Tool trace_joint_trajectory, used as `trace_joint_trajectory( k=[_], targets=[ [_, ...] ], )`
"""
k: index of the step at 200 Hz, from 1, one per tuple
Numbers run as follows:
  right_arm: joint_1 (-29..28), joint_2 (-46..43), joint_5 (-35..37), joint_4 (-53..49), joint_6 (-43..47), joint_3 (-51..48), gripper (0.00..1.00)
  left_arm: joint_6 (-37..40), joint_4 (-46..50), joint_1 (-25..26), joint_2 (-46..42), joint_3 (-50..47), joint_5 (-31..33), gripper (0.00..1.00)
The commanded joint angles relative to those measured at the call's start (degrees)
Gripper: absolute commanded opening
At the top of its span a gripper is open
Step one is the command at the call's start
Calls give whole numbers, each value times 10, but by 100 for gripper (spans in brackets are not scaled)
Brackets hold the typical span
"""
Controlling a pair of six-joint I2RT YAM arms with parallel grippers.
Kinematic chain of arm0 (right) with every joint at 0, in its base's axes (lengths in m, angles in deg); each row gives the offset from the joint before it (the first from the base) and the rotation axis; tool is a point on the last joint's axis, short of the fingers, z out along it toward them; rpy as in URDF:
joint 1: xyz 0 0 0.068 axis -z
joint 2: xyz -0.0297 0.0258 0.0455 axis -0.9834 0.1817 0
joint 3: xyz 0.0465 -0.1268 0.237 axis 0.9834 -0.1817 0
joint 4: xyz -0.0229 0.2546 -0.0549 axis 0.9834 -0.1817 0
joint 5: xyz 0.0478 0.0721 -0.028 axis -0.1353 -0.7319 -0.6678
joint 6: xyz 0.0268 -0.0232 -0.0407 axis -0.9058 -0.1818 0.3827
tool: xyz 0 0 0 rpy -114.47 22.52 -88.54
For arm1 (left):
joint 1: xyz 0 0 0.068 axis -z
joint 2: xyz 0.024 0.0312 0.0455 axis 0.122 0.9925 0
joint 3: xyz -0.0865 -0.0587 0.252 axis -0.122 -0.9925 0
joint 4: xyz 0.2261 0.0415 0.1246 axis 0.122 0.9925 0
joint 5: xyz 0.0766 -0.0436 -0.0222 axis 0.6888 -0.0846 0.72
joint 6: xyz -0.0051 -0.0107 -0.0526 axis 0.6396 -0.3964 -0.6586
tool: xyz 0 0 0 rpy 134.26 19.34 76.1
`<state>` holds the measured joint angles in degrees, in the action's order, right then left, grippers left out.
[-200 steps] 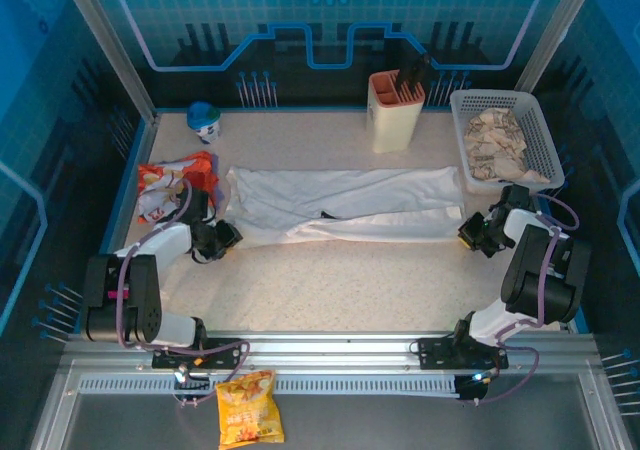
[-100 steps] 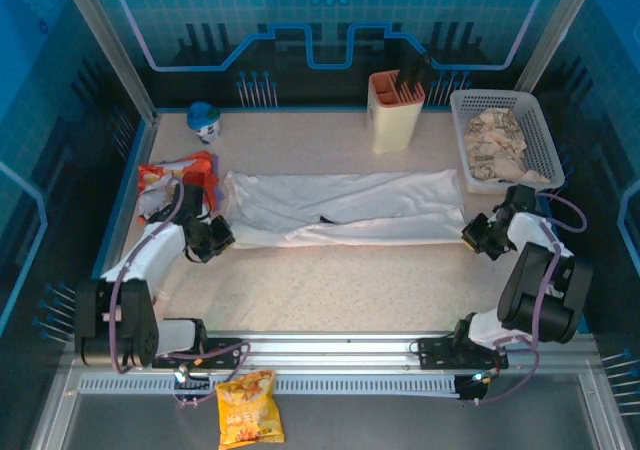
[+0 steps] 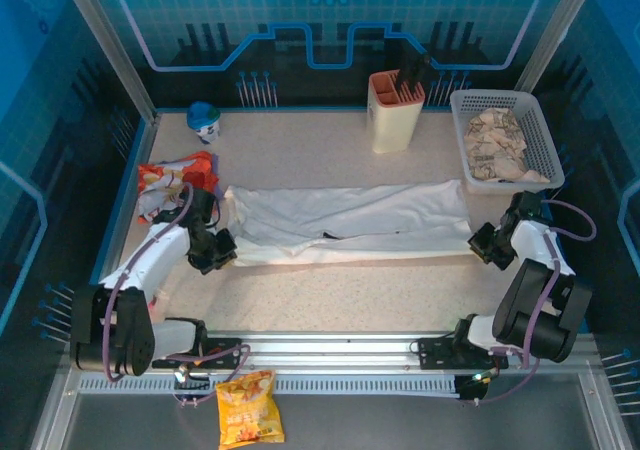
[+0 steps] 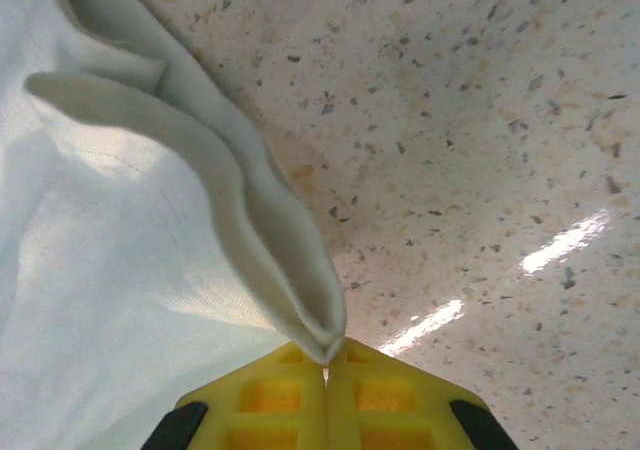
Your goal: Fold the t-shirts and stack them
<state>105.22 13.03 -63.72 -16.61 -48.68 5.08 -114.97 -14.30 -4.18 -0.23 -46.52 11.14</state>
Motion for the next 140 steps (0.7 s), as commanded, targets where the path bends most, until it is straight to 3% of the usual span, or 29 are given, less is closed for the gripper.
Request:
trace_joint_trajectory(
  k=[1,6,20,38,59,73,96,121,140],
  targets=[
    [11,-12,21,-9,7,-6,0,-3,37,17,25,14,36,2],
    [11,-12,17,-9,8,-7,0,-5,37,18,28,13,36,5],
    [11,-13,5,-1,11,-11,17,-10,28,18,29,7,31,19],
    [11,-19,-8,5,14,-12,28,-8,31,18,25,10,29,37],
    [7,-36,-27,13,14,-17,78,-10,36,17,-8,18,21,58],
    [-2,-49,-33,17,10,-20,93,-14,27,17,-42,24,-9,61],
    [-26,-73,-46,30,7,-26,97,-47,-52,32,-91,20,-98,60],
    [-63,-92,-52,30,6,-20,97,-49,-85,99,-72,48,-72,57],
    [-92,-103,-49,28,1,-14,97,-93,-142,147,-35,43,-84,54]
  ],
)
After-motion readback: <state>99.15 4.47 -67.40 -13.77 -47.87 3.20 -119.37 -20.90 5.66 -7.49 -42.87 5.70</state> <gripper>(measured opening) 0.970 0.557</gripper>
